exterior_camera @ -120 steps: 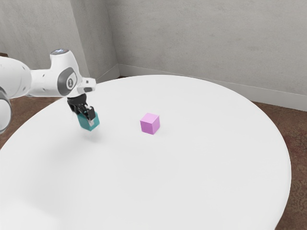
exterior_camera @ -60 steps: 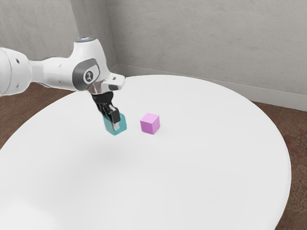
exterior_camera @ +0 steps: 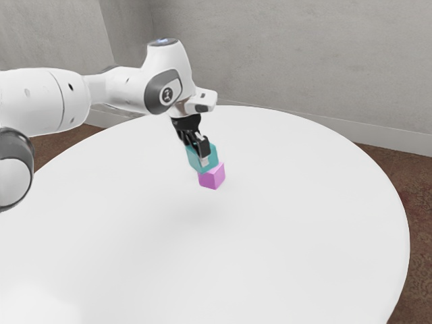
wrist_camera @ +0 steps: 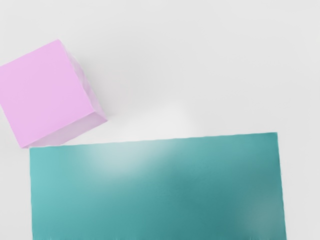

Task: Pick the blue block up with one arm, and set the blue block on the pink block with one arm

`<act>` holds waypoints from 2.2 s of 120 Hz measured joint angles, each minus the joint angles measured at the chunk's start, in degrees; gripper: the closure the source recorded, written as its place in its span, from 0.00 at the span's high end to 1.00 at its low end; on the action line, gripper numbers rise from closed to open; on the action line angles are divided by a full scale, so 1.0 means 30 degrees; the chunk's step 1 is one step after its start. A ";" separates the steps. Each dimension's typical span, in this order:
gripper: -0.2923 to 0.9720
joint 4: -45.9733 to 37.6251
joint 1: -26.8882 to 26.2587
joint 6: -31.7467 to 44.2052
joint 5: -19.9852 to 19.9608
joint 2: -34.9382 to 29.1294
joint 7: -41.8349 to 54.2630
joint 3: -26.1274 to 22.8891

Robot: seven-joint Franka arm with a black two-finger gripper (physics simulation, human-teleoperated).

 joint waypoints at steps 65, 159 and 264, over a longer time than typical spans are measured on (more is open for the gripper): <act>0.53 0.3274 0.0768 -0.1673 0.0057 0.2194 0.0536 -0.0226; 0.53 0.7706 0.2203 -0.0955 0.0051 0.6153 0.1866 -0.0592; 0.73 0.8677 0.2673 -0.0360 -0.1201 0.7814 0.1955 -0.1550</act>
